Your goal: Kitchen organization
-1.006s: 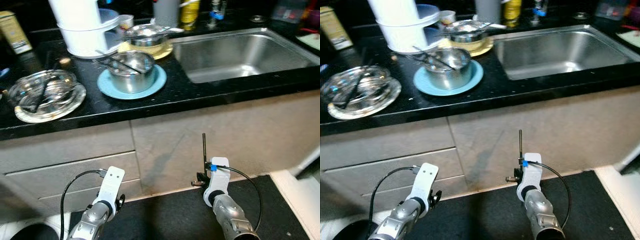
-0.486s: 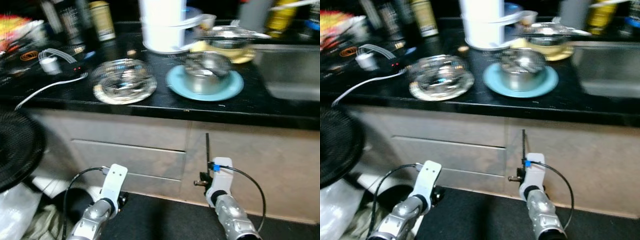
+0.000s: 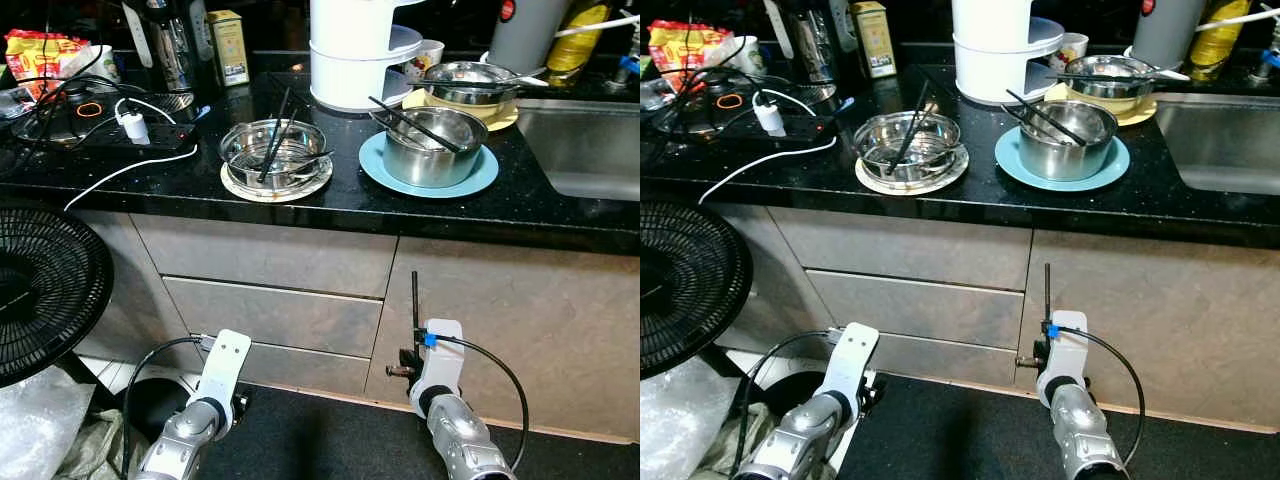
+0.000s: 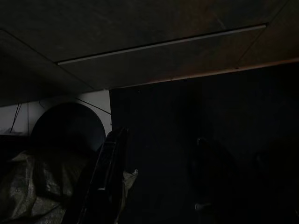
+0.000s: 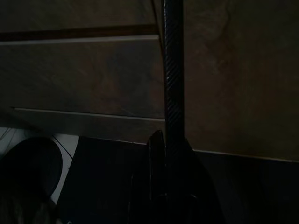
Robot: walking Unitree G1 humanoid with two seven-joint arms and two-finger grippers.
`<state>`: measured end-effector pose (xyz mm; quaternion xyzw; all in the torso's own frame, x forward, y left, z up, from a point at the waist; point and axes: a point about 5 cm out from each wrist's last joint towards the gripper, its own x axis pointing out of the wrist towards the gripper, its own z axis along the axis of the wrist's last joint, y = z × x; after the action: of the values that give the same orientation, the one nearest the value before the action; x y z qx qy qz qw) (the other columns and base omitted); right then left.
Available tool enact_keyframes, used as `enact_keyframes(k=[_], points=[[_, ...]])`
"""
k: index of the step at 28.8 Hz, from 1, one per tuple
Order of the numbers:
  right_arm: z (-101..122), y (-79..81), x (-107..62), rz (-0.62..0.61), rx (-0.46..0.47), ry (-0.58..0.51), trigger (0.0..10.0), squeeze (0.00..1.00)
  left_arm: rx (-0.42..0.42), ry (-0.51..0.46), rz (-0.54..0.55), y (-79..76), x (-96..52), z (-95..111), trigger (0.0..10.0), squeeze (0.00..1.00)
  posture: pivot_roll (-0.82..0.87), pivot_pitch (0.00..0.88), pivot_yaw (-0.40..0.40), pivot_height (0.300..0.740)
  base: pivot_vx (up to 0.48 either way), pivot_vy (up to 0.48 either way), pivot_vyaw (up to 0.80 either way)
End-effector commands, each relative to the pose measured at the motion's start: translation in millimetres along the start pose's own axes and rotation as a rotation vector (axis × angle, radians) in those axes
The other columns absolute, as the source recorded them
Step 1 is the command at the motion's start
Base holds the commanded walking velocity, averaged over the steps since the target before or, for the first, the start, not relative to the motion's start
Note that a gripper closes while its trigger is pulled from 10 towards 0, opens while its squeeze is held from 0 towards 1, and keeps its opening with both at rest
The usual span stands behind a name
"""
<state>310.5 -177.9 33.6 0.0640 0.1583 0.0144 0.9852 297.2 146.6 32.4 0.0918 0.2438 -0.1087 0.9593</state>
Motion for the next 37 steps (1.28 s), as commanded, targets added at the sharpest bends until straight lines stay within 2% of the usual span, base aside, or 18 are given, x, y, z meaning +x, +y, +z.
enact_keyframes(k=[1,14,20,37], points=[[-7.7,-1.9,-2.3,-0.015,0.002,0.032,10.0,0.0,0.002,0.045,-0.001,-0.7,-0.6,-9.5,10.0,0.0,-0.08,0.208,0.05,0.74,0.0,0.0,0.0],[-8.1,-4.3,-2.7,-0.018,-0.007,0.036,10.0,0.0,-0.005,0.05,0.009,0.6,-0.1,-11.6,10.0,0.0,-0.08,0.21,0.047,0.74,0.0,0.0,0.0],[-7.8,-4.8,-2.9,-0.01,-0.026,0.038,10.0,0.0,-0.051,0.053,0.019,0.7,1.5,-11.4,10.0,0.0,-0.09,0.22,0.041,0.74,0.0,0.0,0.0],[-5.6,-5.6,-2.7,-0.005,-0.049,0.036,10.0,0.0,-0.065,0.05,0.024,-0.4,1.7,-9.4,10.0,0.0,-0.1,0.227,0.033,0.74,0.0,-0.454,0.0]])
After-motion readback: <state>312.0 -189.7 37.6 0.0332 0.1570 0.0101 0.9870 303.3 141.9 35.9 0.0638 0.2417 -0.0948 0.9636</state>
